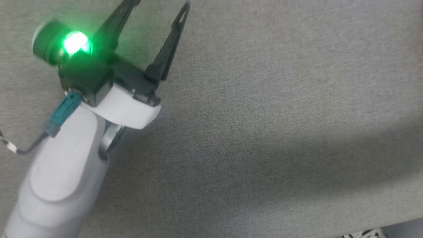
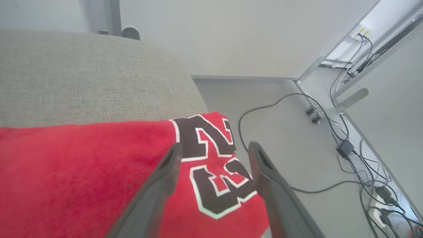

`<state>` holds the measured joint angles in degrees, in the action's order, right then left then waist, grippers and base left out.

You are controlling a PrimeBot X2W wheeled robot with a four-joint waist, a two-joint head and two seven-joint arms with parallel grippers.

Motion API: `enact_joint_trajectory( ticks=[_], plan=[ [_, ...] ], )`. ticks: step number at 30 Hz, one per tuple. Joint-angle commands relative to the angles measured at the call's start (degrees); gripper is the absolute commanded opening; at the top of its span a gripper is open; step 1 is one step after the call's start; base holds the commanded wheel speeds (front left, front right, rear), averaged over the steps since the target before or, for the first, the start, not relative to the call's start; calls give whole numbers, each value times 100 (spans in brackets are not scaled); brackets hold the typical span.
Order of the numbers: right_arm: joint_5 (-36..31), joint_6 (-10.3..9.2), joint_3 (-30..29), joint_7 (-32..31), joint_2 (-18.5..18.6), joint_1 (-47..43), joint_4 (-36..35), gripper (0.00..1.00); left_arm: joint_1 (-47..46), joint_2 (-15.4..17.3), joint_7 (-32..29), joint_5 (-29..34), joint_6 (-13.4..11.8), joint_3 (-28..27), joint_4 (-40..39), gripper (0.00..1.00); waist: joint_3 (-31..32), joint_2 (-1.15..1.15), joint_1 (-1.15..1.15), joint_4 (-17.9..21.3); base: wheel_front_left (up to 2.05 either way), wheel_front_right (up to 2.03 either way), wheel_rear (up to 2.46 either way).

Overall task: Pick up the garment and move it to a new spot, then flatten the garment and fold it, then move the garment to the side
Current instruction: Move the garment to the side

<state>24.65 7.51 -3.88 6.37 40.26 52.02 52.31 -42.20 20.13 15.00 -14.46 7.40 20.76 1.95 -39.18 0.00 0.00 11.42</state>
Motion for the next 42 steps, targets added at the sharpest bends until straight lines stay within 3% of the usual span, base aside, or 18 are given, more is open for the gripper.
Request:
enact_joint_trajectory(
  ticks=[1, 10, 20, 29, 42],
  plan=[
    [30, -4, 249, 112, -66, -163, -93, 100, 256, -55, 23, -63, 8, -93, 74, 100, 351, 0, 0, -91, 0, 0, 0],
    [243, -3, 1279, 508, -535, -1010, -667, 100, 1650, -499, 23, -154, 8, -777, 448, 100, 1548, 0, 0, -540, 0, 0, 0],
    [453, -2, 1939, 787, -1222, -2170, -1136, 100, 3018, -812, 24, -245, 8, -1443, 859, 100, 2688, 0, 0, -1173, 0, 0, 0],
    [412, -2, 1902, 874, -1471, -2929, -1649, 100, 3732, -945, 23, -180, 8, -1777, 958, 100, 3339, 0, 0, -1510, 0, 0, 0],
    [18, -2, 929, 854, -1680, -4282, -2955, 100, 4621, -1069, 23, -70, 8, -2083, 850, 100, 4023, 0, 0, -1594, 0, 0, 0]
  ],
)
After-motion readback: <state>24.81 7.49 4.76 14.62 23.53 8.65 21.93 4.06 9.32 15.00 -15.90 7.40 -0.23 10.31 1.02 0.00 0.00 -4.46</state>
